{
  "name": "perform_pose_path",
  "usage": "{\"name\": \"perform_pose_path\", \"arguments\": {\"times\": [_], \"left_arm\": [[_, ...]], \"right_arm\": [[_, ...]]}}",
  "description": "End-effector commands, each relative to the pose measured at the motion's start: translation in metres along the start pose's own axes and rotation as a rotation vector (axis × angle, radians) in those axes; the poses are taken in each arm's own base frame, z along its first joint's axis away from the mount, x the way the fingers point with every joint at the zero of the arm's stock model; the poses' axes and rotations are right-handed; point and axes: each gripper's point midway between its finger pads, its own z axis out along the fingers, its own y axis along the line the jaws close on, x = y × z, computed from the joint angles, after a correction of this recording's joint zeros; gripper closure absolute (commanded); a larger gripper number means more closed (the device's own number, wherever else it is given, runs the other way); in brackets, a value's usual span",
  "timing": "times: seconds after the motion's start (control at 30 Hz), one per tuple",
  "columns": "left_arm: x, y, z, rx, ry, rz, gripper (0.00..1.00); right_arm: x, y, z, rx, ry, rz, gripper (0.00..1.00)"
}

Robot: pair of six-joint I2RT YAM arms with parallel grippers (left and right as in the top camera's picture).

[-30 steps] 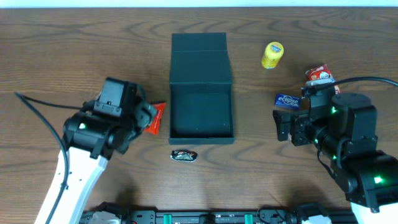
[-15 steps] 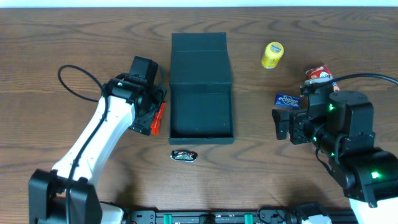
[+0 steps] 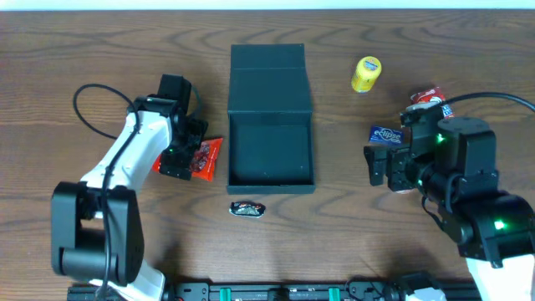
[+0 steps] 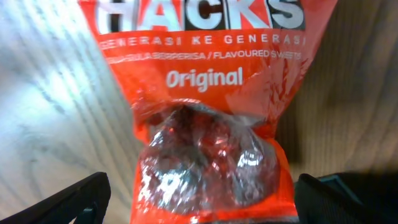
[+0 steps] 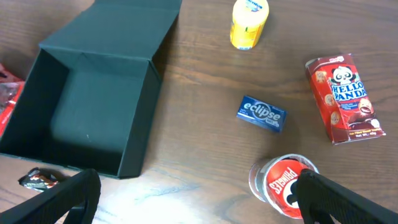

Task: Pack container
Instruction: 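Grasp the red HACKS bag with the left gripper and lift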

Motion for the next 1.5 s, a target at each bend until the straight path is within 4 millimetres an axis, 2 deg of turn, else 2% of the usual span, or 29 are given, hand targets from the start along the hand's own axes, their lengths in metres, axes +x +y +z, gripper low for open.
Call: {"name": "perform_pose_path", "arguments": {"times": [0.0, 0.17, 0.33, 0.47, 0.57, 0.67, 0.73, 0.87, 1.03, 1.1, 1.13, 1.17, 1.37, 1.47], "left_arm": [[-0.001, 0.002, 0.014, -0.038, 0.012, 0.021, 0.05], [-0.001, 0.005, 0.025, -0.070, 0.017, 0.017, 0.05], [-0.003, 0.003, 0.026, -0.059, 0.008, 0.024, 0.05], [-0.003, 0.003, 0.026, -0.059, 0.007, 0.025, 0.00], [-0.006, 0.003, 0.026, -0.062, -0.012, 0.026, 0.19], [-0.007, 0.003, 0.026, -0.063, -0.016, 0.026, 0.26], [-0.007, 0.003, 0.026, -0.063, -0.016, 0.026, 0.34], [-0.007, 0.003, 0.026, -0.064, -0.016, 0.033, 0.62], [-0.007, 0.005, 0.026, -0.070, -0.014, 0.041, 0.69], [-0.007, 0.007, 0.026, -0.079, -0.011, 0.051, 0.79], [-0.006, 0.011, 0.025, -0.094, -0.008, 0.054, 0.88], [-0.005, 0.013, 0.024, -0.105, -0.006, 0.074, 0.93], [-0.004, 0.018, 0.015, -0.118, 0.001, 0.171, 0.94], [-0.005, 0.017, 0.001, -0.115, -0.010, 0.227, 0.94]], "right_arm": [[0.002, -0.003, 0.004, 0.014, 0.015, 0.015, 0.01], [0.003, -0.003, 0.005, 0.015, 0.021, 0.016, 0.01], [0.003, -0.003, 0.005, 0.016, 0.021, 0.015, 0.01], [0.003, -0.003, 0.005, 0.016, 0.020, 0.016, 0.01], [0.003, -0.003, 0.005, 0.016, 0.021, 0.016, 0.01], [0.003, -0.003, 0.005, 0.016, 0.021, 0.016, 0.01], [0.003, -0.003, 0.005, 0.016, 0.020, 0.016, 0.01], [0.003, -0.003, 0.005, 0.016, 0.020, 0.016, 0.01], [0.003, -0.003, 0.005, 0.017, 0.020, 0.015, 0.01], [0.003, -0.003, 0.005, 0.017, 0.019, 0.015, 0.01], [0.002, -0.003, 0.005, 0.017, 0.018, 0.016, 0.01], [0.002, -0.003, 0.005, 0.017, 0.016, 0.016, 0.01], [0.001, -0.003, 0.005, 0.017, 0.012, 0.015, 0.01], [0.000, -0.003, 0.005, 0.016, 0.010, 0.015, 0.01]]}}
